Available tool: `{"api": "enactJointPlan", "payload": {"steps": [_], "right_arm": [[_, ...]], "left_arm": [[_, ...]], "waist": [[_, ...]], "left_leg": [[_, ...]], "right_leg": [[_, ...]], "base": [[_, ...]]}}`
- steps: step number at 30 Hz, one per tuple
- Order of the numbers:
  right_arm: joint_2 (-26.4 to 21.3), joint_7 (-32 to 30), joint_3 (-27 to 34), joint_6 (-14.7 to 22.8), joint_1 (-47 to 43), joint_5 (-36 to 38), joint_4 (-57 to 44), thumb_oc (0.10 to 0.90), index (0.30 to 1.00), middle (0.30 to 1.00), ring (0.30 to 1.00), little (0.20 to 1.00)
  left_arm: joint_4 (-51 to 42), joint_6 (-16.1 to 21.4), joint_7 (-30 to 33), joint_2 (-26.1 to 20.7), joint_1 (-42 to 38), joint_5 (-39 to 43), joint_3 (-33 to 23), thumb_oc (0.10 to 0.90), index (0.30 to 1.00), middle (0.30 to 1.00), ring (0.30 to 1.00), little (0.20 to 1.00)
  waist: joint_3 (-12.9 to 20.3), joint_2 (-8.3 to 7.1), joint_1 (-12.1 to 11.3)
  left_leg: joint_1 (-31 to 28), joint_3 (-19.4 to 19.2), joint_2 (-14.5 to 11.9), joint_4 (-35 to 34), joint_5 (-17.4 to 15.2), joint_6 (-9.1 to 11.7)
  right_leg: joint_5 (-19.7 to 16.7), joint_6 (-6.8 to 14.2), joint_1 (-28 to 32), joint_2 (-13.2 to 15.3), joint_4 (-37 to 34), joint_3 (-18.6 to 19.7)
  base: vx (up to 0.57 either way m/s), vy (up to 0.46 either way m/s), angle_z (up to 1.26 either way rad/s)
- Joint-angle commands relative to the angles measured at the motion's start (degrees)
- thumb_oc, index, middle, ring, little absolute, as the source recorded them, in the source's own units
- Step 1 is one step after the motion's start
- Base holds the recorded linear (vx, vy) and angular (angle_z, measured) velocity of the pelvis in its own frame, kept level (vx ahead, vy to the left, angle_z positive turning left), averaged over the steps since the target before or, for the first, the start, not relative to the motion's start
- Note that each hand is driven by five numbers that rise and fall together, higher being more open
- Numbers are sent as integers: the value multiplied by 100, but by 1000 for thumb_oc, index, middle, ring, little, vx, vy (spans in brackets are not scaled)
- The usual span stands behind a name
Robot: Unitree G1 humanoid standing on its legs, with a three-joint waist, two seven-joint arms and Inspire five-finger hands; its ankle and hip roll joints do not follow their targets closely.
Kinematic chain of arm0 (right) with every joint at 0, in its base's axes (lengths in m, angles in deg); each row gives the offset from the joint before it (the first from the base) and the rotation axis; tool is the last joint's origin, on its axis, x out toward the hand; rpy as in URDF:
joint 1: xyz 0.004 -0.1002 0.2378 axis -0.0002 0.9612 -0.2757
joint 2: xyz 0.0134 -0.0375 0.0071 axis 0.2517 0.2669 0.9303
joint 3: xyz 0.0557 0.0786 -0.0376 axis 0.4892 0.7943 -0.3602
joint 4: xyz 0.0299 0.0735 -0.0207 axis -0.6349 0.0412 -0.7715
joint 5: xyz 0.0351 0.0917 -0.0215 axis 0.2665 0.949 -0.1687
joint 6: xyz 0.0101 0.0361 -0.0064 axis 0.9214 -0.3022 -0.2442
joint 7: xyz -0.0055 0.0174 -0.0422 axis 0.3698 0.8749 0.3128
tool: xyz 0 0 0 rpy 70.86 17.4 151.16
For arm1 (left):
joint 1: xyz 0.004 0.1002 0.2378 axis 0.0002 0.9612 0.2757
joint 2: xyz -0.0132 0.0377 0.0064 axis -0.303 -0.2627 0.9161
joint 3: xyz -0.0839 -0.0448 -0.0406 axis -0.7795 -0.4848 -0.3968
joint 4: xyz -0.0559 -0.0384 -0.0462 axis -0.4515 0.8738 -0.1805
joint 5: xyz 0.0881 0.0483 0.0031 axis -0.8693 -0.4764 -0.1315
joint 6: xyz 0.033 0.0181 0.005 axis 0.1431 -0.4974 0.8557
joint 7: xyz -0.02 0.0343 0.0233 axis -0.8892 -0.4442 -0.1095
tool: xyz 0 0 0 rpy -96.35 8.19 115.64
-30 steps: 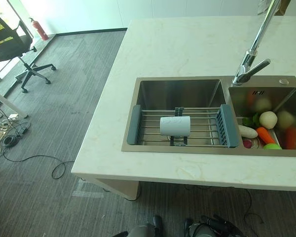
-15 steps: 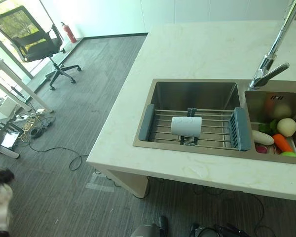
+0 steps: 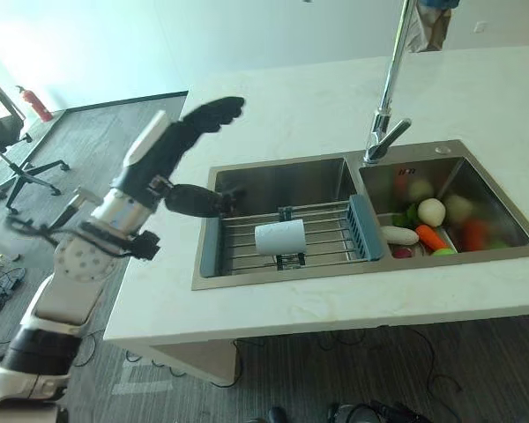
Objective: Place the dishes in the dishwasher.
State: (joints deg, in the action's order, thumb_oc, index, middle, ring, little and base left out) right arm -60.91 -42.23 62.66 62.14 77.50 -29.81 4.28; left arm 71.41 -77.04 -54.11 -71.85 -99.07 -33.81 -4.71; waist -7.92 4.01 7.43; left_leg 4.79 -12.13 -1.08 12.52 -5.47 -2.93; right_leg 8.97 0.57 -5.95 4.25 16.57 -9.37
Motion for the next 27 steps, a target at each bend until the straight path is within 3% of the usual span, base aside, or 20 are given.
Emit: {"api": "enactJointPlan", "payload": {"steps": [1,8,12,27], "right_arm": [[-139,114,68,-4,-11,-11,174,800,900,900,900,900],[-204,41,89,-6,91,98,190,800,900,900,900,900],[-242,75,141,-15,201,185,109,800,900,900,900,900],[-226,71,128,-42,415,328,-102,800,900,900,900,900]], "left_arm": [[134,-422,-311,-168,-736,381,-303,800,900,900,900,900],[624,-644,-534,-207,-1260,372,448,800,900,900,900,900],[910,-760,-782,-256,-1450,-93,821,800,900,900,900,900],[1243,-633,-500,-565,-1819,-1766,1270,800,900,900,900,900]], "waist": [[196,164,87],[208,214,254],[220,212,351],[204,215,467]], "left_leg": [[6,-15,-486,467,-977,465],[-36,-150,-500,467,-992,467],[-62,-234,-510,467,-987,464],[-26,-317,-465,467,-998,438]], "right_leg": [[292,823,12,335,62,170],[221,861,-72,304,62,344],[164,889,-113,294,62,418],[69,965,-241,333,62,512]], "base": [[-1,-9,-32],[-6,4,-21],[7,0,-5],[10,-1,-2]]}}
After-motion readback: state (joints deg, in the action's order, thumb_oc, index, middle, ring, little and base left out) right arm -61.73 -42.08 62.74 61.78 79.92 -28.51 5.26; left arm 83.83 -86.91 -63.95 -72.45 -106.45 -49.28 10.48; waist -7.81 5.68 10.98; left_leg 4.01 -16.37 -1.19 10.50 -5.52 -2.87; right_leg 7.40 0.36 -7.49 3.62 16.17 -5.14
